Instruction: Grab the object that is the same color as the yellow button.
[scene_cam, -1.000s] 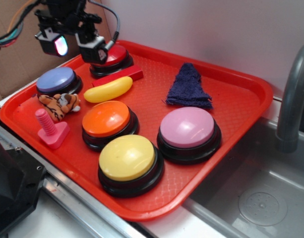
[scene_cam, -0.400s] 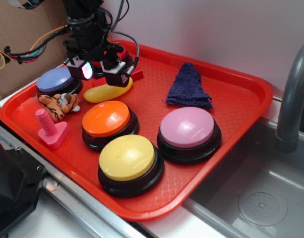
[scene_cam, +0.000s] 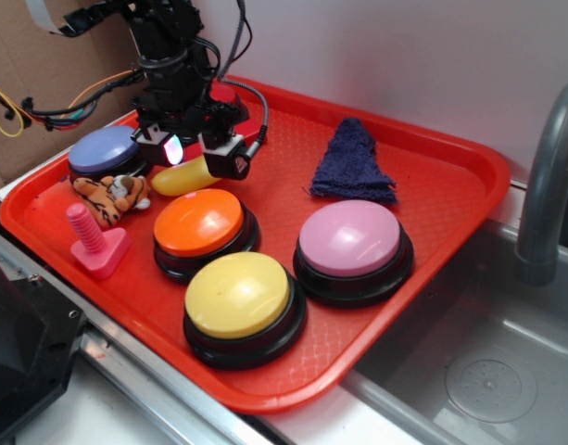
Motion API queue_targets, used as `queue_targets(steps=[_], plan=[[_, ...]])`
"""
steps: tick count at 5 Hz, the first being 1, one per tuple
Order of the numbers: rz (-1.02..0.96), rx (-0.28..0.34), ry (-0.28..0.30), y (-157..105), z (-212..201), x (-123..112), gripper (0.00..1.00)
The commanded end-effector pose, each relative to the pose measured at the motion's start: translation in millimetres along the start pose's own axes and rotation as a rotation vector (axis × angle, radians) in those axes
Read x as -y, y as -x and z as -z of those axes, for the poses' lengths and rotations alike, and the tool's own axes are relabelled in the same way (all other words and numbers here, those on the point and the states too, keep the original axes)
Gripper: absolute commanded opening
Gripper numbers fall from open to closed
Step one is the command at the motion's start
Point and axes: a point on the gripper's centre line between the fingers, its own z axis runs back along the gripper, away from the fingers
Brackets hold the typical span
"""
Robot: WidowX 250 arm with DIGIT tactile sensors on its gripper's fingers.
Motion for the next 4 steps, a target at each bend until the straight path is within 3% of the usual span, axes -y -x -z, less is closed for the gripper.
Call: queue_targets(steps=[1, 2, 4], plan=[[-0.023, -0.004, 0.028, 5, 1, 8, 1.00], [-0.074, -0.018, 0.029, 8, -2, 8, 1.00], [-0.197, -0.034, -0.059, 15, -10, 8, 1.00]])
